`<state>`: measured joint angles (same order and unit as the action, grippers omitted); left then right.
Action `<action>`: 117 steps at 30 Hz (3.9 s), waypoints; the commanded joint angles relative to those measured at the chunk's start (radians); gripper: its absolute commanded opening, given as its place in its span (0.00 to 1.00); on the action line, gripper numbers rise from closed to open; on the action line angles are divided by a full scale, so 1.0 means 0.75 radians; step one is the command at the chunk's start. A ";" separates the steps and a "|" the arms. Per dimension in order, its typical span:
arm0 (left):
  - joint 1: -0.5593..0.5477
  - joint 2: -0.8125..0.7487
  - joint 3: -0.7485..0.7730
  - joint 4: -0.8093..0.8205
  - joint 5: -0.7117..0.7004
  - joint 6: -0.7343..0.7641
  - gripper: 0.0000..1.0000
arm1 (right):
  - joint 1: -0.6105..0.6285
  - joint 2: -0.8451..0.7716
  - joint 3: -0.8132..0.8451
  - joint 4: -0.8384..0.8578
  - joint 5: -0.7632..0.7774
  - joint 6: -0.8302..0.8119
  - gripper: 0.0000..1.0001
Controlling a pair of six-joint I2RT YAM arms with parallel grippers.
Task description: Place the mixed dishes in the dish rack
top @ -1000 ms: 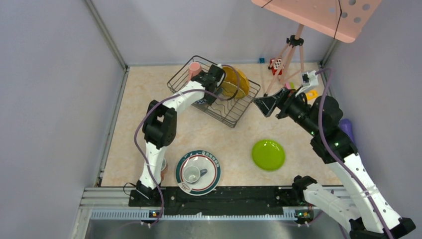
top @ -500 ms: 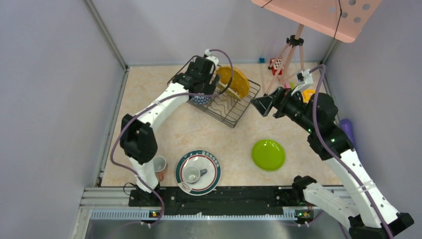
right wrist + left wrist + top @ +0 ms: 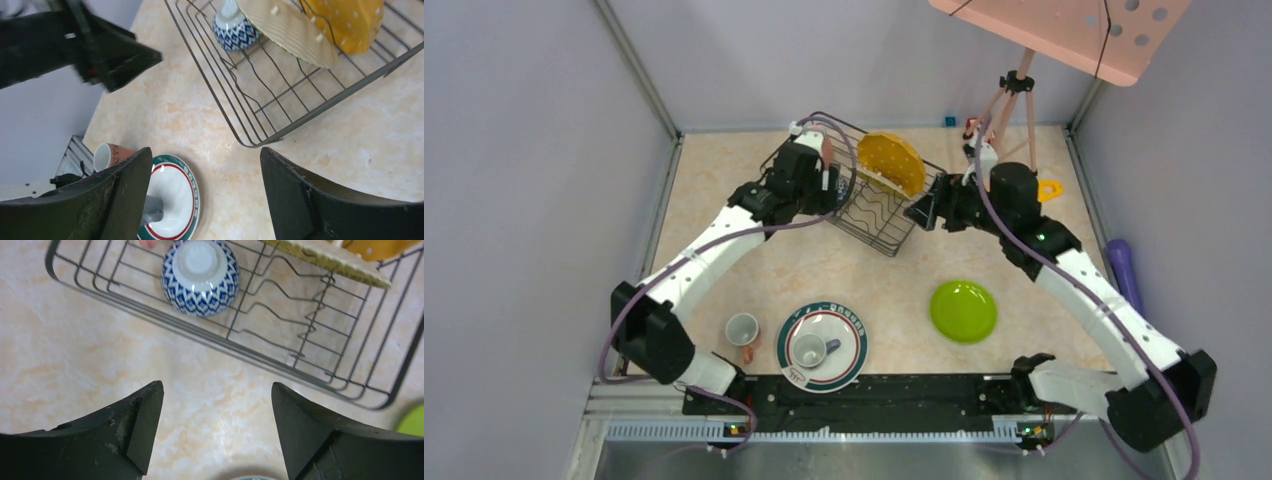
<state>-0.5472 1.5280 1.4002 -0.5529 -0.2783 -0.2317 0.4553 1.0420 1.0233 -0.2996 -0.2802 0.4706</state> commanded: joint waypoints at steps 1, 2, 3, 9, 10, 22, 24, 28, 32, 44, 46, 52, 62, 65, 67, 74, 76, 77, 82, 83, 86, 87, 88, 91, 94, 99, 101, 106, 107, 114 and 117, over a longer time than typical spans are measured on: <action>0.006 -0.276 -0.163 0.044 0.169 -0.187 0.84 | 0.026 0.204 0.095 0.046 -0.063 -0.050 0.75; 0.006 -0.329 -0.203 0.029 0.199 -0.196 0.83 | 0.040 0.256 0.113 0.061 -0.062 -0.045 0.73; 0.006 -0.374 -0.236 0.001 0.227 -0.204 0.83 | 0.053 0.307 0.126 0.087 -0.058 -0.036 0.72; 0.006 -0.600 -0.328 -0.262 0.431 -0.230 0.83 | 0.095 0.530 0.154 0.331 -0.024 0.097 0.62; 0.006 -0.619 -0.330 -0.315 0.489 -0.218 0.83 | 0.097 0.557 0.163 0.367 -0.008 0.115 0.62; 0.007 -0.738 -0.349 -0.591 0.411 -0.311 0.83 | 0.156 0.850 0.308 0.518 0.347 0.228 0.54; 0.006 -0.758 -0.368 -0.610 0.320 -0.388 0.83 | 0.156 0.892 0.348 0.501 0.394 0.243 0.54; 0.007 -0.822 -0.401 -0.649 0.289 -0.579 0.83 | 0.156 0.932 0.409 0.513 0.507 0.203 0.54; 0.006 -0.893 -0.466 -0.676 0.266 -0.718 0.84 | 0.155 0.982 0.501 0.476 0.579 0.150 0.54; 0.006 -0.947 -0.633 -0.797 0.029 -0.935 0.78 | 0.141 0.994 0.538 0.486 0.521 0.047 0.61; 0.006 -0.946 -0.698 -0.755 -0.006 -0.983 0.73 | 0.131 0.993 0.540 0.488 0.504 0.049 0.61; 0.006 -0.941 -0.861 -0.637 -0.072 -1.088 0.68 | 0.094 1.019 0.565 0.478 0.490 0.045 0.61; 0.006 -0.903 -0.921 -0.591 -0.097 -1.086 0.63 | 0.050 1.095 0.658 0.447 0.454 0.040 0.62; 0.006 -0.907 -0.927 -0.567 -0.086 -1.070 0.56 | 0.050 1.084 0.676 0.435 0.381 0.029 0.64; 0.007 -0.911 -0.932 -0.560 -0.074 -1.065 0.49 | 0.050 1.059 0.671 0.435 0.332 0.026 0.67; 0.006 -0.891 -0.948 -0.565 -0.064 -1.055 0.40 | 0.050 0.969 0.636 0.443 0.236 0.049 0.70; 0.006 -0.885 -0.970 -0.550 -0.024 -1.059 0.38 | 0.050 0.938 0.613 0.460 0.213 0.053 0.71; 0.006 -0.881 -0.980 -0.546 -0.013 -1.060 0.35 | 0.051 0.924 0.599 0.469 0.207 0.058 0.72; 0.007 -0.857 -0.961 -0.554 -0.016 -1.019 0.00 | 0.051 0.858 0.564 0.483 0.157 0.077 0.72; 0.006 -0.853 -0.949 -0.565 -0.024 -1.013 0.00 | 0.050 0.838 0.563 0.477 0.149 0.077 0.72; 0.006 -0.856 -0.914 -0.584 -0.040 -0.992 0.00 | 0.050 0.788 0.547 0.470 0.133 0.078 0.72; 0.007 -0.859 -0.895 -0.595 -0.049 -0.989 0.00 | 0.049 0.769 0.536 0.474 0.121 0.077 0.72; 0.007 -0.863 -0.868 -0.603 -0.058 -0.982 0.00 | 0.049 0.751 0.522 0.482 0.105 0.078 0.72; 0.007 -0.874 -0.777 -0.592 -0.056 -0.927 0.00 | 0.050 0.701 0.470 0.524 0.001 0.080 0.75; 0.006 -0.888 -0.678 -0.537 -0.018 -0.825 0.00 | 0.049 0.669 0.403 0.577 -0.120 0.082 0.79; 0.008 -0.877 -0.536 -0.551 -0.072 -0.712 0.00 | 0.050 0.623 0.287 0.643 -0.231 0.081 0.80; 0.008 -0.853 -0.460 -0.555 -0.084 -0.674 0.00 | 0.050 0.599 0.223 0.685 -0.249 0.080 0.81; 0.010 -0.812 -0.327 -0.444 -0.004 -0.612 0.00 | 0.051 0.535 0.100 0.735 -0.280 0.057 0.81; 0.010 -0.811 -0.325 -0.411 0.015 -0.600 0.00 | 0.051 0.520 0.085 0.731 -0.284 0.045 0.81; 0.014 -0.742 -0.310 -0.375 0.010 -0.567 0.00 | 0.050 0.366 -0.016 0.551 -0.215 -0.061 0.81; 0.024 -0.713 -0.354 -0.386 -0.124 -0.590 0.00 | 0.051 0.311 -0.056 0.418 -0.095 -0.038 0.81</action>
<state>-0.5419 0.9787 1.1252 -0.8982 -0.2642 -0.6811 0.5007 1.3525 1.0069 0.1108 -0.4446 0.4633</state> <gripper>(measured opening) 0.035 0.808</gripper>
